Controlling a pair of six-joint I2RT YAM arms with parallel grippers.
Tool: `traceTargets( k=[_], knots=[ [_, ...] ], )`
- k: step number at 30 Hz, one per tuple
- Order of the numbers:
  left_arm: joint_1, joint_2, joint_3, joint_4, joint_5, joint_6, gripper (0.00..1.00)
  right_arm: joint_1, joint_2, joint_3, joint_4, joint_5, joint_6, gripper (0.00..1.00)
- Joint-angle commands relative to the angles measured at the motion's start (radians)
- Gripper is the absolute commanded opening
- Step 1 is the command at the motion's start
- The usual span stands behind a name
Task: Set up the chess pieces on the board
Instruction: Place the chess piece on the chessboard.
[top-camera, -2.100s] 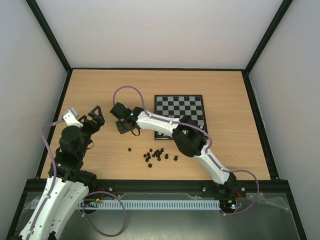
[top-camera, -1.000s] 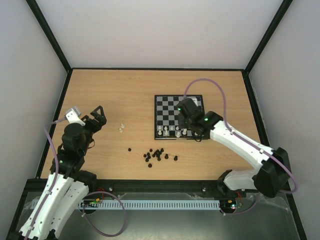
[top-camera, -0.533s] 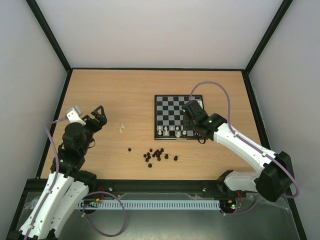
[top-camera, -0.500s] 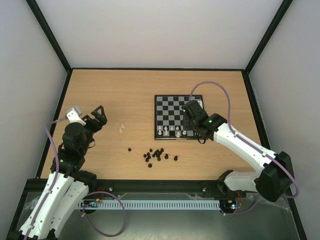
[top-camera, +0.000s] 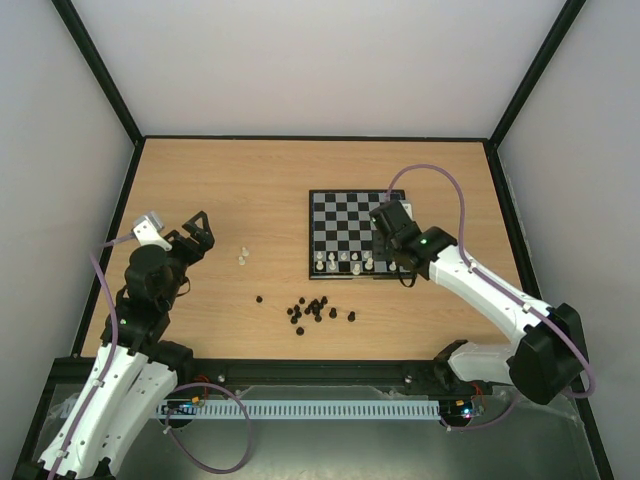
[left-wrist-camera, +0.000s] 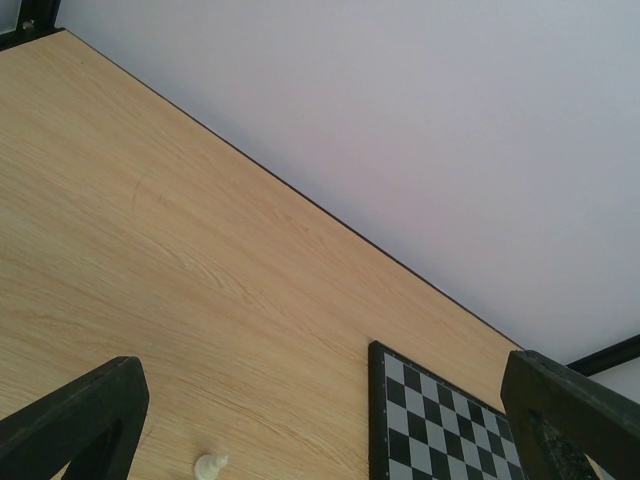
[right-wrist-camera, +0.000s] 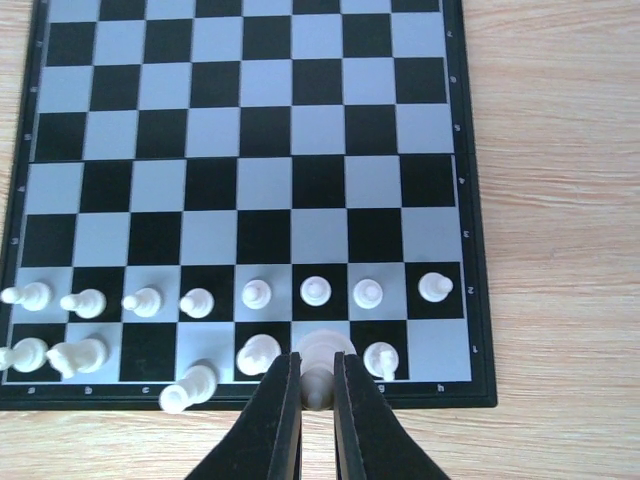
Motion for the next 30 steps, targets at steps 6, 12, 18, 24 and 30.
traceTargets(
  k=[6, 12, 18, 24, 30],
  knots=[
    [0.004, -0.001, 0.002, 0.025, 0.009, 0.006, 1.00, -0.105, -0.017, -0.074, -0.016, -0.036, 0.015, 0.06],
    [0.006, 0.000, 0.001, 0.027, 0.013, 0.006, 1.00, -0.131, 0.032, -0.096, -0.006, -0.012, 0.032, 0.06],
    [0.004, 0.001, -0.001, 0.028, 0.019, 0.004, 0.99, -0.197, 0.089, -0.155, 0.053, -0.045, 0.044, 0.06],
    [0.005, 0.010, -0.003, 0.036, 0.033, 0.003, 1.00, -0.200, 0.101, -0.181, 0.063, -0.050, 0.057, 0.06],
    [0.005, 0.009, -0.004, 0.036, 0.034, 0.003, 0.99, -0.200, 0.147, -0.194, 0.088, -0.057, 0.054, 0.06]
  ],
)
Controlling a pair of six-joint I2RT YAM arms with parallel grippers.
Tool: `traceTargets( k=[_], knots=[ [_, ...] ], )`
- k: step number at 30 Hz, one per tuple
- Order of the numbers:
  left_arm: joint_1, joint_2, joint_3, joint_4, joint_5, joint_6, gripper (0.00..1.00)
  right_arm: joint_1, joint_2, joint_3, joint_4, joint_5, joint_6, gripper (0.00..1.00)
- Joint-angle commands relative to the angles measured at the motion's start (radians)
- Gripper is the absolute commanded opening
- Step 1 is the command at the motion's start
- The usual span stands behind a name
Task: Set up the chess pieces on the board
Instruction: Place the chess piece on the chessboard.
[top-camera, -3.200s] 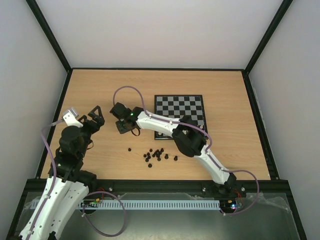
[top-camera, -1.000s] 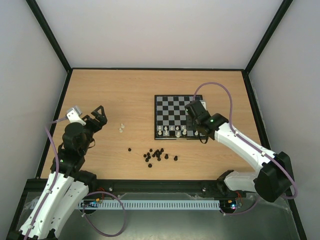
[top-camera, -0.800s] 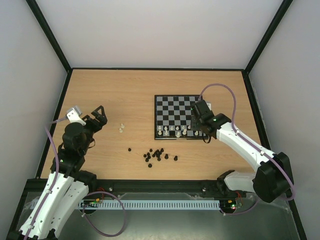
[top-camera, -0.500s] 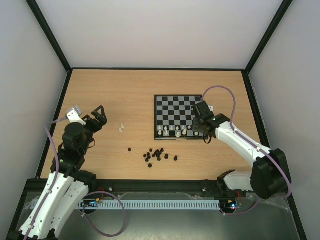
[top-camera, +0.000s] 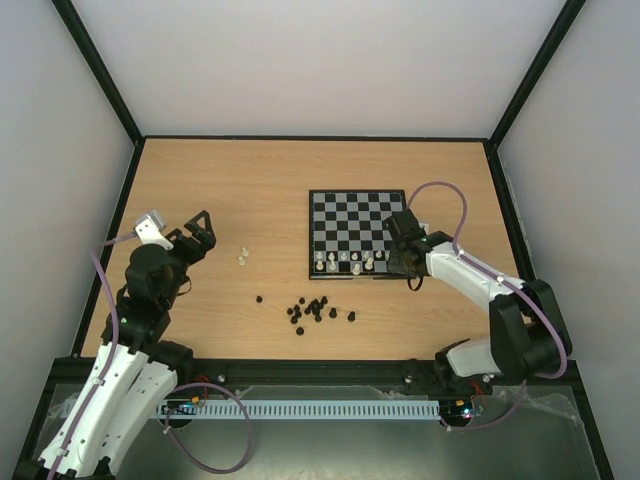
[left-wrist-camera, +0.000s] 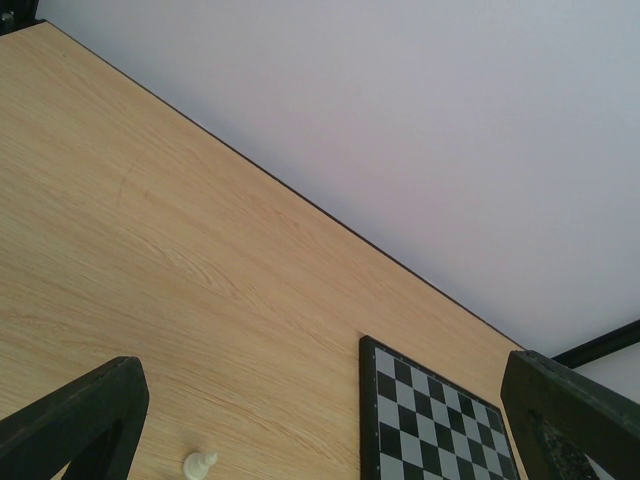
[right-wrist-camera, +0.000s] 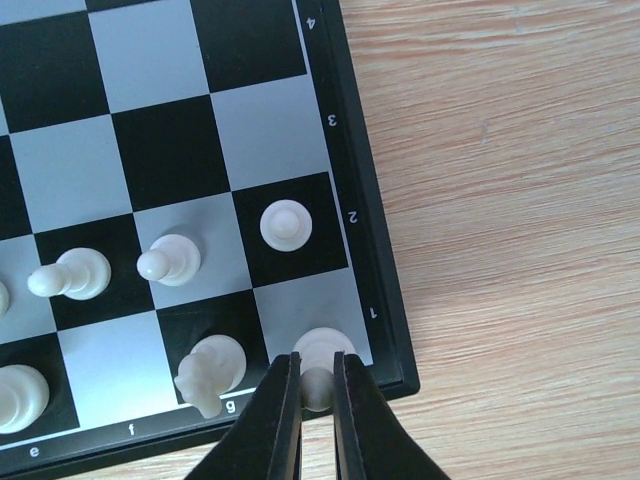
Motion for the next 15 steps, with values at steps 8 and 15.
traceTargets(
  k=[8, 15],
  knots=[
    [0.004, -0.002, -0.003, 0.020, 0.006, 0.004, 1.00, -0.004, 0.063, -0.021, 0.031, 0.000, 0.009, 0.06],
    [0.004, -0.001, -0.003, 0.021, 0.006, 0.005, 1.00, -0.006, 0.065, -0.032, 0.039, -0.005, 0.008, 0.06]
  ],
)
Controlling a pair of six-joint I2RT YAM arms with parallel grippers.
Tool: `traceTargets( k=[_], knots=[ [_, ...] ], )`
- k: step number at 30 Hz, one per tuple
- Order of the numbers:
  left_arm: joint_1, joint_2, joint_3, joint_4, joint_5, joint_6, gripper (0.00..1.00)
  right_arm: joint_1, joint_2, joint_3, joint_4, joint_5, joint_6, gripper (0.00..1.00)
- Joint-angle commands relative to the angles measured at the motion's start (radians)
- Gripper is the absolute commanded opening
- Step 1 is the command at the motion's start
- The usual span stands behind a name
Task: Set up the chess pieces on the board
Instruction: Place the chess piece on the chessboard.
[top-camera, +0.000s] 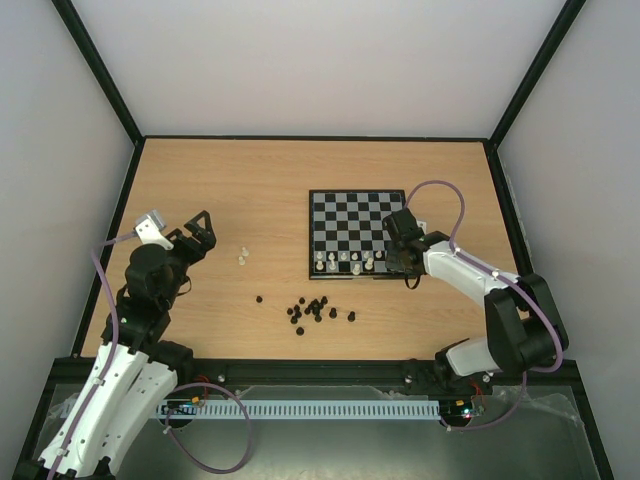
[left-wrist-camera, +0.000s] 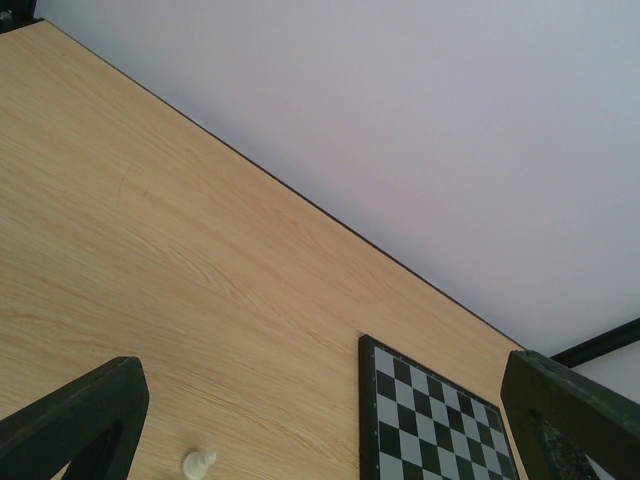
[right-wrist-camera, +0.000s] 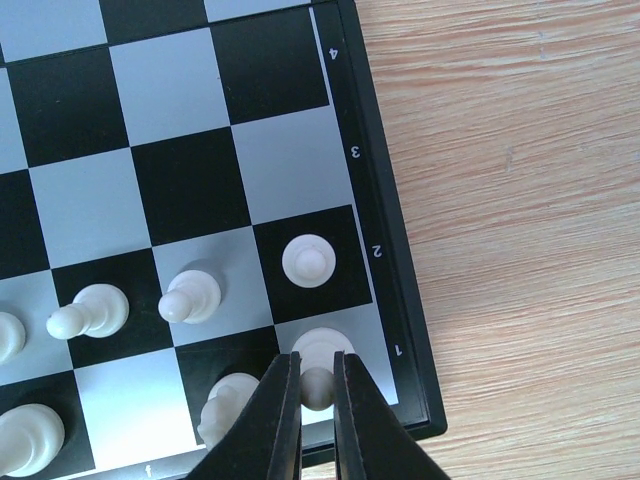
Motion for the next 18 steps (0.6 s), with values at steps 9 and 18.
traceTargets(
  k=[9, 18],
  knots=[
    [0.005, -0.001, -0.004, 0.021, 0.003, 0.003, 1.00, -0.004, -0.003, -0.026, -0.051, -0.008, 0.016, 0.07],
    [0.006, 0.001, -0.006, 0.024, 0.008, 0.003, 1.00, -0.004, -0.010, -0.034, -0.058, 0.000, 0.033, 0.07]
  ],
)
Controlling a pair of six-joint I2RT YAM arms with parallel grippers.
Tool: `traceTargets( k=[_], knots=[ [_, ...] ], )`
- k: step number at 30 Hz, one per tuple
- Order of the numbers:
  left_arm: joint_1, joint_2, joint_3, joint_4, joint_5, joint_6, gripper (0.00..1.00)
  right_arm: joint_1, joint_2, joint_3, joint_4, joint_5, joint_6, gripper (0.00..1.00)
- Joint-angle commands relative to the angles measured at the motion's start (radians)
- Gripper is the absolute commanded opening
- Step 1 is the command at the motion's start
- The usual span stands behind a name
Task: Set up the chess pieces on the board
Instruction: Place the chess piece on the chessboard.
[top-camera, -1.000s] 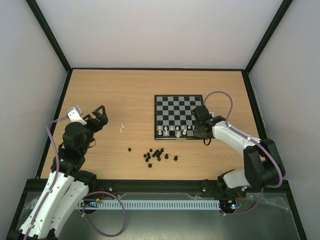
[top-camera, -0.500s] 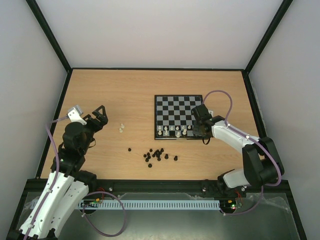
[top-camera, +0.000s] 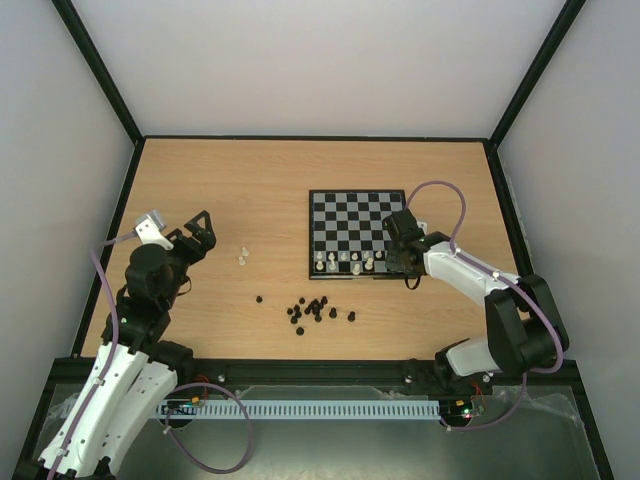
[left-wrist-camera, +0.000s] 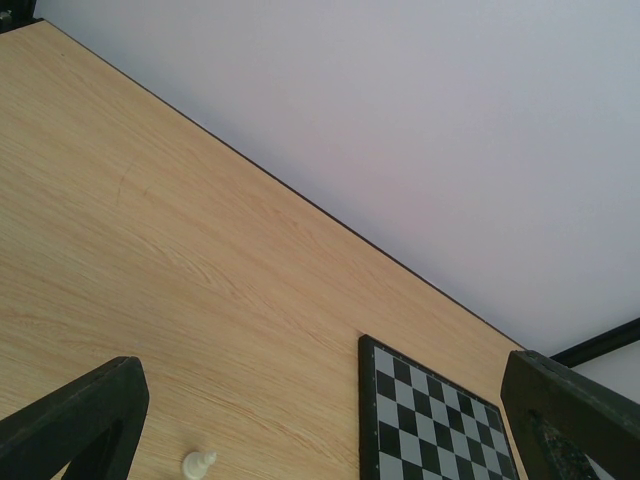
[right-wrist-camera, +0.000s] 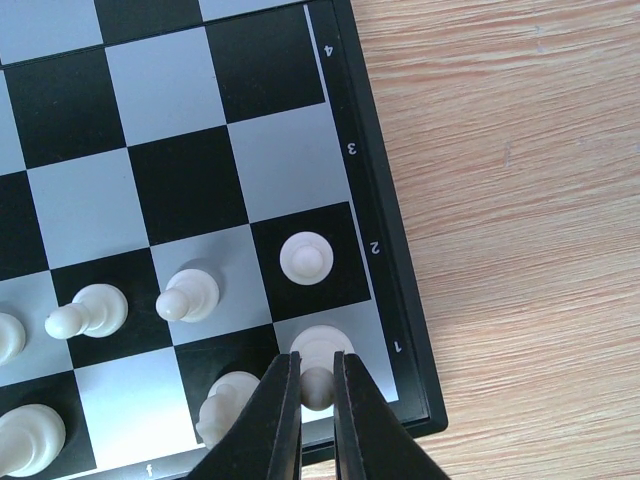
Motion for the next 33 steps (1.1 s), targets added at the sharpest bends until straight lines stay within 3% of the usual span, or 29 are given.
traceTargets(
  k=[1, 7, 14, 22, 28, 33],
  knots=[
    [0.005, 0.003, -0.005, 0.025, 0.010, 0.003, 1.00, -0.004, -0.008, -0.032, -0.061, 0.002, 0.024, 0.07],
    [0.004, 0.007, -0.007, 0.029, 0.015, 0.002, 1.00, -0.004, -0.013, -0.033, -0.064, 0.004, 0.030, 0.12],
    [0.005, 0.007, -0.008, 0.027, 0.011, 0.002, 1.00, -0.004, -0.022, -0.033, -0.066, 0.006, 0.032, 0.25],
    [0.005, 0.009, -0.008, 0.029, 0.007, 0.003, 0.99, -0.004, -0.077, -0.011, -0.097, 0.005, 0.031, 0.29],
    [0.005, 0.016, -0.012, 0.032, 0.003, 0.004, 0.99, -0.001, -0.158, 0.013, -0.114, -0.027, 0.016, 0.42],
    [0.004, 0.027, -0.013, 0.035, -0.001, 0.006, 1.00, 0.047, -0.211, 0.020, -0.111, -0.064, 0.017, 0.41]
  ],
)
